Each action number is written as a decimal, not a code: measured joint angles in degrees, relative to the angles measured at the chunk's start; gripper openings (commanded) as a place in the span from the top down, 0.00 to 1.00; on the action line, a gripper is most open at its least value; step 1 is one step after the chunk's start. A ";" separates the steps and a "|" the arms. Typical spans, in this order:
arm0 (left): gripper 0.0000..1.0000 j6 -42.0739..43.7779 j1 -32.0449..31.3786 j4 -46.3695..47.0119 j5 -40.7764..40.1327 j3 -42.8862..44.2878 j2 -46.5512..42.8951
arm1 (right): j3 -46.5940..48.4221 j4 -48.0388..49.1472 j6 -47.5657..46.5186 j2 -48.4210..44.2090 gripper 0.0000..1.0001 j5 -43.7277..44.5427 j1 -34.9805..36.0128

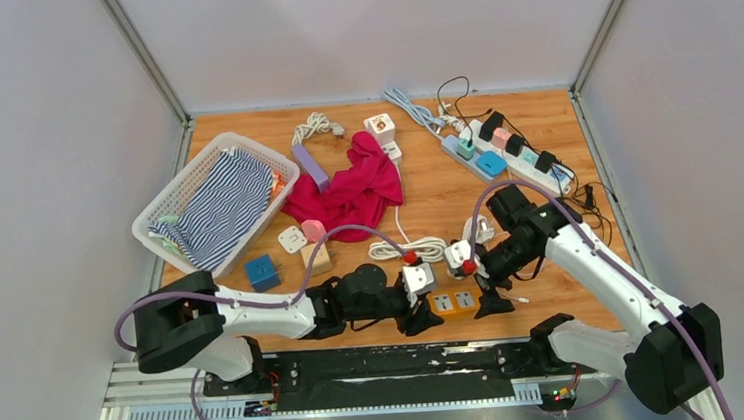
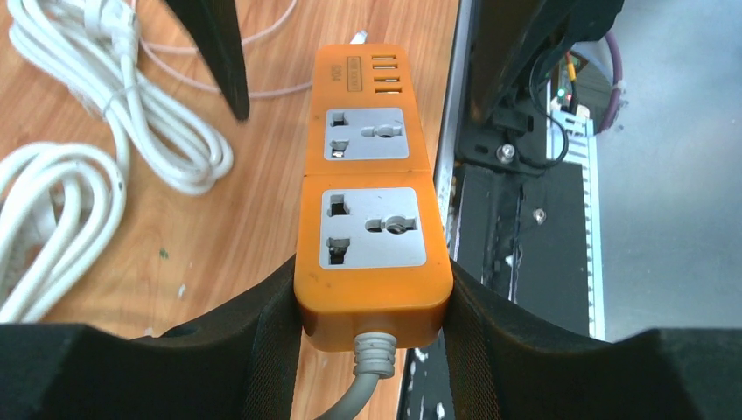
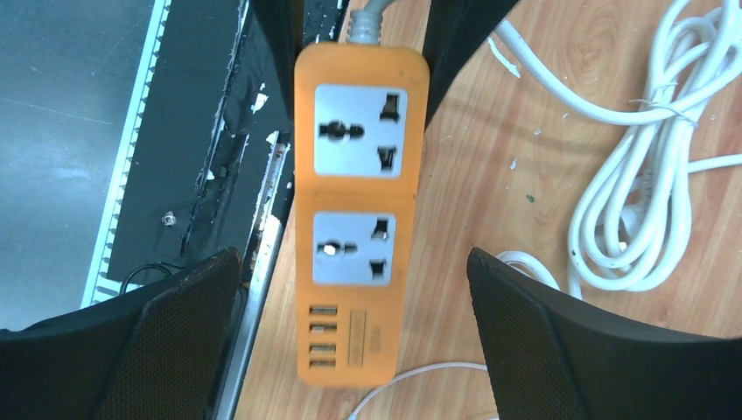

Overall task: Pull the plug off the socket
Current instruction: Pick up the socket from the corner of the board, then place the socket at the center of the board.

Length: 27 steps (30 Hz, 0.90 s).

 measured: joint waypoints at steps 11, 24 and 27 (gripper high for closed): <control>1.00 -4.98 0.07 -0.76 -8.98 -12.09 -15.69 | 0.00 0.02 -0.04 -3.78 0.00 -1.66 -3.96; 1.00 -13.11 10.45 -13.51 -16.04 -17.40 -41.90 | 0.00 0.17 -0.04 -3.76 0.00 -1.84 -5.03; 1.00 -14.14 13.20 -16.28 -16.61 -17.40 -45.70 | 0.00 0.22 -0.04 -3.76 0.00 -1.86 -5.16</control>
